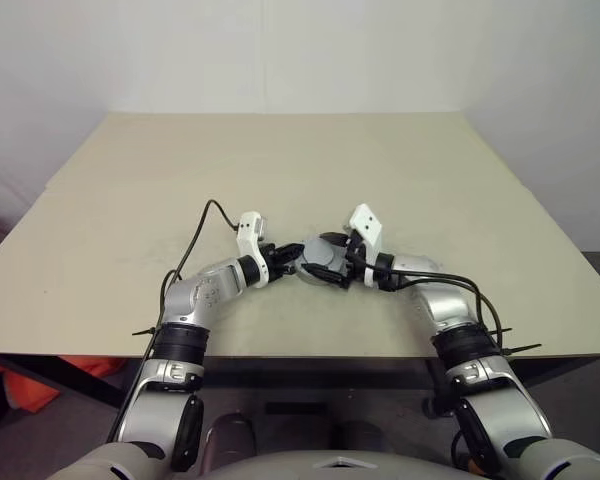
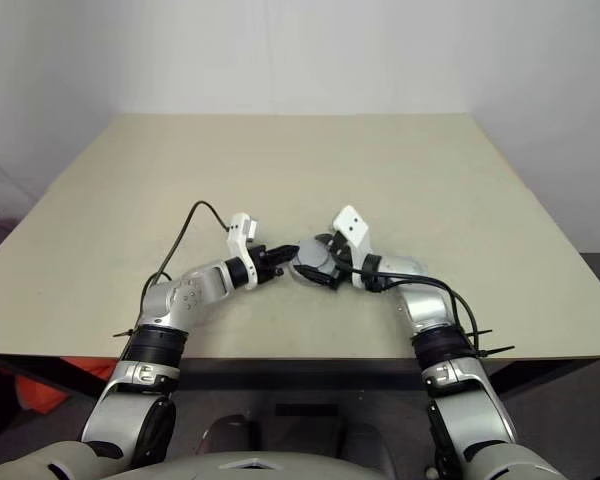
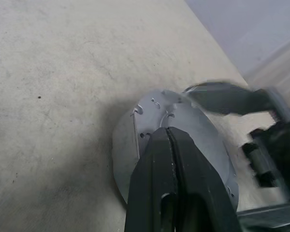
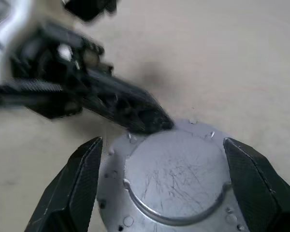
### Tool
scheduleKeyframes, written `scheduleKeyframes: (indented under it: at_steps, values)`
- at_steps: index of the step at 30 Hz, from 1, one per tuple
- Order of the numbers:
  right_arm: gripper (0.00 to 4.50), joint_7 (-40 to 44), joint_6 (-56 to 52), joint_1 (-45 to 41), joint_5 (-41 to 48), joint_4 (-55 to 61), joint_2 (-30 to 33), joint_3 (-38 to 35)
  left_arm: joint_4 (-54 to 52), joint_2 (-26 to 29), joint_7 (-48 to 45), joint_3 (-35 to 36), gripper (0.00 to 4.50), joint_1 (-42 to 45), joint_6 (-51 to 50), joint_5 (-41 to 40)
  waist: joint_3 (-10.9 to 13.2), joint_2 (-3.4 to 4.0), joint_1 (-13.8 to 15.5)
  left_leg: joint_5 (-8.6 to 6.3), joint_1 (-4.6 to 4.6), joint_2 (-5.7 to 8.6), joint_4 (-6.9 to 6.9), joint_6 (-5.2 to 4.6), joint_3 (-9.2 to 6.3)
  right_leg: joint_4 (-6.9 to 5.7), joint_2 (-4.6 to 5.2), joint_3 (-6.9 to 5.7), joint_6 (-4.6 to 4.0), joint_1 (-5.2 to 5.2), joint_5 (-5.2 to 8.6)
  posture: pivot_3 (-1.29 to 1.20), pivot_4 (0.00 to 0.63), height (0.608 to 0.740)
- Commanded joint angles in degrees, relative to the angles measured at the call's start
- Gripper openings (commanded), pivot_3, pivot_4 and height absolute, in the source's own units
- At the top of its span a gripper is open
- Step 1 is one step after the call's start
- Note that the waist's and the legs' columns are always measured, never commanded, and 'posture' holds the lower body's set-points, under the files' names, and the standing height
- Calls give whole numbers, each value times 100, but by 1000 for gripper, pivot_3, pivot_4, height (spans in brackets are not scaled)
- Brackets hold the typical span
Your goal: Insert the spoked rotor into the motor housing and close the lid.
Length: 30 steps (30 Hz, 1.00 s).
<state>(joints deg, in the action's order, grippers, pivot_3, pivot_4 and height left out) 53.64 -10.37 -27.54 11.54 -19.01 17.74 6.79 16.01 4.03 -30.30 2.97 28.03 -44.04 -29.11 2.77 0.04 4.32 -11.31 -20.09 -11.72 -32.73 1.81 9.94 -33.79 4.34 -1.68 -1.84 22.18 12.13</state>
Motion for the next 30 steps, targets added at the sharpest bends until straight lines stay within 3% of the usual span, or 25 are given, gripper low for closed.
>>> scheduleKeyframes:
  at_steps: [1,5,7,13,21,30]
  values:
    - [4482,-537,-995,-233,743,691,28,-786,70,-71,13,-190,0,-20,-143,85,0,0,18,-1,-1,0,0,-1,0,3,0,0,0,-1,0,0,0,740]
    - [4482,-1408,-2702,-496,1191,498,172,-1460,113,-120,19,-193,0,26,-118,108,0,0,56,-2,1,7,0,-3,1,5,6,2,0,-3,0,0,0,740]
    - [4482,-1805,-4157,-671,1635,217,304,-1966,134,-135,14,-199,0,45,-103,115,2,3,88,-1,3,6,3,-1,1,5,5,2,0,-3,0,0,0,740]
    - [4482,-2126,-6584,-490,2343,513,421,-2444,202,-156,3,-208,0,76,-40,147,10,19,139,16,3,7,17,28,2,6,4,2,4,1,2,0,0,740]
    - [4482,-2515,-7168,-472,2598,744,-290,-2704,225,-152,31,-202,0,89,61,184,10,24,146,22,9,9,22,38,2,7,6,4,7,0,3,0,0,740]
    - [4482,-2958,-7076,-942,2783,371,-1365,-3283,266,-94,58,-150,0,131,138,225,10,26,101,41,14,2,49,70,2,2,-3,4,8,15,3,0,0,740]
